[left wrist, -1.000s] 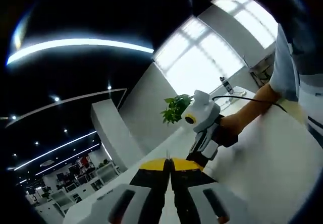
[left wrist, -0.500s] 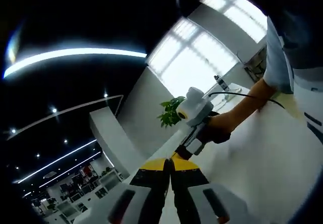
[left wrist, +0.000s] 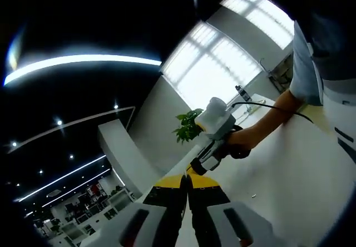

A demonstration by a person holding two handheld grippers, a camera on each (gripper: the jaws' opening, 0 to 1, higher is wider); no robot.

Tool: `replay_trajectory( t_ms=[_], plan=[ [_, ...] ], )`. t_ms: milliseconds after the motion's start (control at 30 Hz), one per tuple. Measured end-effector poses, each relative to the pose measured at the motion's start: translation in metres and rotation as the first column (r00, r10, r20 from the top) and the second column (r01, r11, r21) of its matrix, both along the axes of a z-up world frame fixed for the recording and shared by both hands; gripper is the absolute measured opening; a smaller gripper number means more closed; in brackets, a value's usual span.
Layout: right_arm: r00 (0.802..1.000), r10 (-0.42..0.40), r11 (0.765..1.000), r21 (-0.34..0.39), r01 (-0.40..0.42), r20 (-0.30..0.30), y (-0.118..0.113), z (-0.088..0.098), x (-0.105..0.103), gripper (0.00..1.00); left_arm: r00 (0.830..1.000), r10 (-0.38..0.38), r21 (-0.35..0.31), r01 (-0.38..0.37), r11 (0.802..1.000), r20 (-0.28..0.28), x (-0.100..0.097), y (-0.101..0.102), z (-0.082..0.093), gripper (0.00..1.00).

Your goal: Peel open the Velcro strap on the desktop, arrange the wired earphones neatly onto it, and close the Velcro strap to secure them.

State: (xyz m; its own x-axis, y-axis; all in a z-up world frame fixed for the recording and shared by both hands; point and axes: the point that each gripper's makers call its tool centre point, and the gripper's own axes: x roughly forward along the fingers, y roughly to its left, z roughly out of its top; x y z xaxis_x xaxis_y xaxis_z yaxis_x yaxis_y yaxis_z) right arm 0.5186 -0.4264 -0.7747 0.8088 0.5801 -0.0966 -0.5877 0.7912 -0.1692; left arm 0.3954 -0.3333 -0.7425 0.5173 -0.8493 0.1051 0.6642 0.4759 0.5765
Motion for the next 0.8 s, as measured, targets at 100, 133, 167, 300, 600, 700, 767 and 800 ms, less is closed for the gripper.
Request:
replay_trajectory(
  t_ms=[100, 133, 167, 300, 600, 700, 767, 800],
  plan=[
    [0.999, -0.042, 0.999, 0.0, 0.042, 0.021, -0.01, 0.005, 0.005, 0.04, 1.0, 0.004, -0.003, -0.004, 1.0, 0.001, 0.0, 0.001, 0.001, 0.06],
    [0.998, -0.053, 0.999, 0.003, 0.053, 0.024, -0.013, 0.007, 0.006, 0.04, 1.0, 0.004, -0.006, -0.004, 1.0, 0.0, 0.0, 0.001, 0.001, 0.06],
    [0.998, -0.059, 0.998, 0.008, 0.059, 0.027, -0.015, 0.008, 0.007, 0.04, 1.0, 0.003, -0.008, -0.003, 1.0, 0.0, 0.0, 0.002, 0.002, 0.06],
    [0.995, -0.096, 0.995, 0.032, 0.095, 0.038, -0.026, 0.014, 0.01, 0.04, 1.0, 0.002, -0.004, -0.002, 1.0, -0.003, 0.0, 0.001, 0.0, 0.06],
    [0.977, -0.178, 0.983, 0.059, 0.173, 0.114, -0.052, 0.039, 0.012, 0.04, 0.999, -0.013, 0.004, 0.013, 1.0, -0.029, -0.003, -0.008, -0.007, 0.06],
    [0.972, -0.188, 0.981, 0.078, 0.179, 0.139, -0.057, 0.05, 0.009, 0.04, 0.998, -0.027, -0.001, 0.027, 1.0, -0.053, -0.005, -0.014, -0.011, 0.06],
    [0.972, -0.184, 0.981, 0.09, 0.172, 0.144, -0.058, 0.058, 0.007, 0.04, 0.996, -0.037, -0.012, 0.037, 0.999, -0.083, -0.006, -0.019, -0.014, 0.06],
    [0.972, -0.181, 0.981, 0.094, 0.168, 0.147, -0.058, 0.06, 0.006, 0.03, 0.994, -0.043, -0.021, 0.041, 0.999, -0.103, -0.006, -0.02, -0.015, 0.06]
  ],
)
